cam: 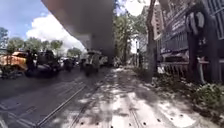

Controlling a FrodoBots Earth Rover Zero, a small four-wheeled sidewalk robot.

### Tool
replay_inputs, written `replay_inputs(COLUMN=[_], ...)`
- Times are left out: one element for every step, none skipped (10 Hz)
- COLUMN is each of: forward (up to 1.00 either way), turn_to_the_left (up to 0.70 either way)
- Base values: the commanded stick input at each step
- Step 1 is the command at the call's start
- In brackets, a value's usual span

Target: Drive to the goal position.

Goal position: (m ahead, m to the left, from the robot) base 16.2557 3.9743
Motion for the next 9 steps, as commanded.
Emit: replay_inputs(forward=[0.70, 0.70, 0.70, 0.70, 0.70, 0.70, 0.70, 0.70, 0.70], turn_to_the_left=[0.00, 0.00, 0.00, 0.00, 0.00, 0.00, 0.00, 0.02, 0.05])
